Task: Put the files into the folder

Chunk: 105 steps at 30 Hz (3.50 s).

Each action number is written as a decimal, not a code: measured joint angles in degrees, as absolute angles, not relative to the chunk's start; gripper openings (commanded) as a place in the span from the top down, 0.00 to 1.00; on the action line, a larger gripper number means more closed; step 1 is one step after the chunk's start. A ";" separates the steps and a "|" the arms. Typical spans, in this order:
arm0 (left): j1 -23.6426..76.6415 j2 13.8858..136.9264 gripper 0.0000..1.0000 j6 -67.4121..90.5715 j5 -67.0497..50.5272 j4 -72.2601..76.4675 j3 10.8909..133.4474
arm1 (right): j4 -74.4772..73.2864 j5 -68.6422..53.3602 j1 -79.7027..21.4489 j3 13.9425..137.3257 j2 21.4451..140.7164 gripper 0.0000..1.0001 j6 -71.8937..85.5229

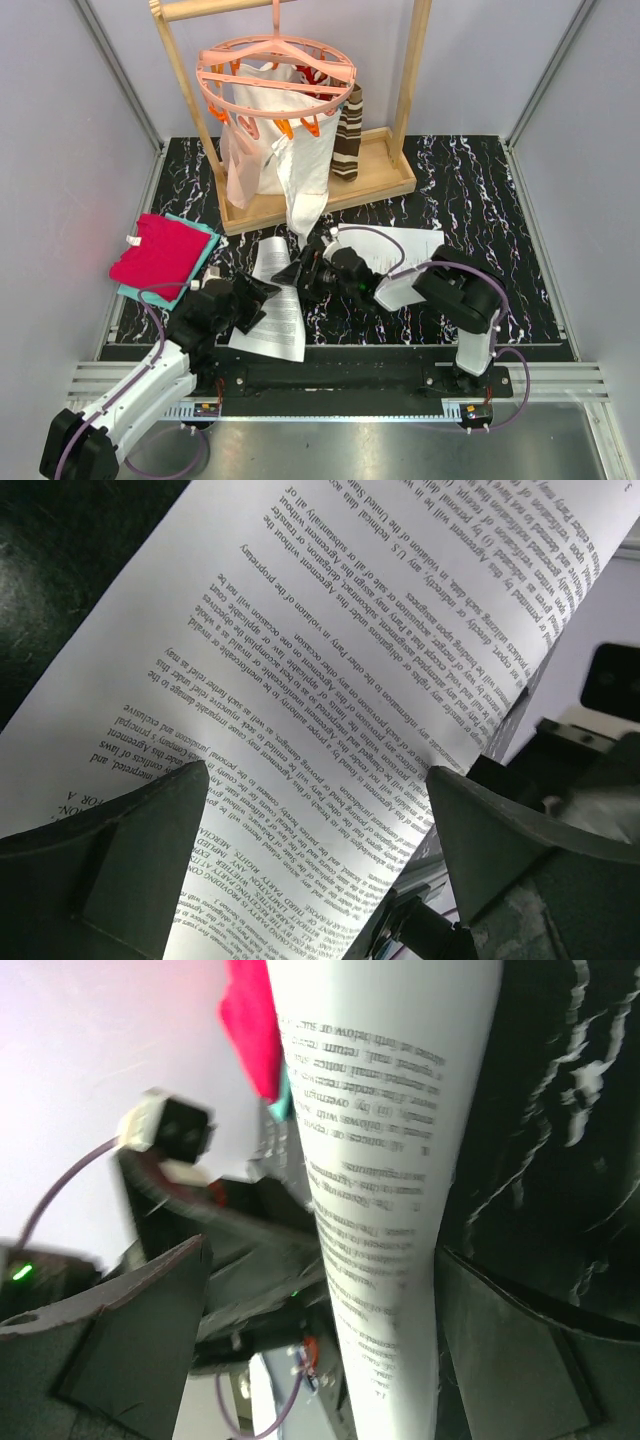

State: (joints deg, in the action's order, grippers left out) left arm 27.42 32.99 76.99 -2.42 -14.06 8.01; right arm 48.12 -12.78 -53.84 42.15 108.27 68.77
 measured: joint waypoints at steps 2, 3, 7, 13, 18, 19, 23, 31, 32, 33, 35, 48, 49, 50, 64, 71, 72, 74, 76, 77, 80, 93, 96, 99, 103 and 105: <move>27.42 32.80 0.02 76.99 -2.35 -14.09 8.01 | 49.01 -13.04 -53.84 40.42 105.45 0.03 68.86; 27.42 32.71 0.02 76.99 -2.33 -14.11 8.01 | 49.95 -13.10 -53.84 39.18 104.29 0.04 69.06; 27.42 32.75 0.02 76.99 -2.33 -14.02 8.01 | 51.77 -13.23 -54.22 37.58 104.73 0.04 70.30; 27.42 33.10 0.02 76.99 -2.33 -13.89 8.01 | 54.13 -13.63 -54.48 37.04 106.63 0.04 72.14; 27.42 33.10 0.02 76.99 -2.33 -13.87 8.01 | 53.54 -13.63 -54.46 36.12 104.12 0.05 72.38; 27.42 33.10 0.02 76.99 -2.33 -13.87 8.01 | 53.45 -13.65 -54.46 36.32 103.63 0.05 72.36; 27.42 32.91 0.02 76.77 -2.31 -14.13 8.14 | 52.07 -13.67 -54.46 38.61 101.95 0.11 72.07; 27.42 31.22 0.02 76.75 -2.15 -14.52 8.16 | 46.37 -12.93 -54.37 38.79 100.84 0.33 69.67; 27.42 31.22 0.02 76.75 -2.15 -14.52 8.16 | 45.32 -12.95 -54.35 38.79 100.84 0.41 69.21; 27.42 31.22 0.01 76.75 -2.15 -14.50 8.16 | 44.69 -12.97 -54.35 38.79 100.84 0.45 68.75; 27.42 31.11 0.01 76.66 -2.17 -14.50 8.16 | 43.40 -12.95 -54.35 38.79 100.84 0.51 67.92; 27.42 19.40 0.01 67.44 -3.44 -16.91 9.91 | 20.60 -16.23 -51.40 47.44 99.57 1.00 51.51; 27.42 18.81 0.01 66.26 -3.27 -17.52 11.14 | 15.99 -16.75 -51.09 49.98 99.22 1.00 48.34; 27.42 18.52 0.01 64.93 -3.14 -18.09 12.62 | 11.70 -17.30 -50.83 52.47 98.76 1.00 45.06; 27.42 27.94 0.01 53.19 -4.12 -17.76 24.75 | -48.86 -11.33 -47.51 78.96 98.80 0.88 -11.53; 27.40 28.12 0.01 52.51 -4.38 -17.39 24.69 | -55.68 2.52 -44.34 79.61 105.86 0.93 -23.16; 27.40 28.10 0.01 52.53 -4.49 -17.04 24.49 | -56.03 3.70 -44.10 80.42 106.63 0.93 -24.08; 27.40 28.12 0.01 52.53 -4.67 -16.67 24.08 | -55.92 6.50 -43.64 82.67 108.64 0.77 -26.35; 27.42 28.12 0.01 52.51 -4.86 -16.71 23.79 | -54.54 9.61 -43.31 84.31 110.61 0.57 -28.12; 27.42 28.18 0.01 52.51 -4.99 -16.69 23.77 | -53.23 11.55 -43.18 84.53 111.39 0.45 -29.17; 27.40 28.29 0.01 52.51 -5.32 -16.60 23.77 | -46.57 20.62 -42.70 83.55 112.73 0.04 -32.21; 28.25 41.23 0.03 50.65 -9.98 -9.50 23.99 | -37.95 39.38 -36.73 74.89 88.58 0.00 -1.34; 31.75 50.48 0.03 49.17 -10.50 -8.25 26.00 | -39.03 29.28 -35.57 67.20 75.90 0.00 12.97; 38.33 61.91 0.06 46.83 -10.46 -7.70 32.51 | -38.46 19.03 -34.76 57.12 69.12 0.02 24.03; 43.68 77.10 0.07 44.75 -10.94 -5.02 44.66 | -36.12 8.10 -33.19 43.42 67.75 0.12 34.06; 44.97 83.92 0.08 44.03 -10.94 -3.18 50.00 | -35.33 4.49 -31.33 37.60 66.19 0.17 38.17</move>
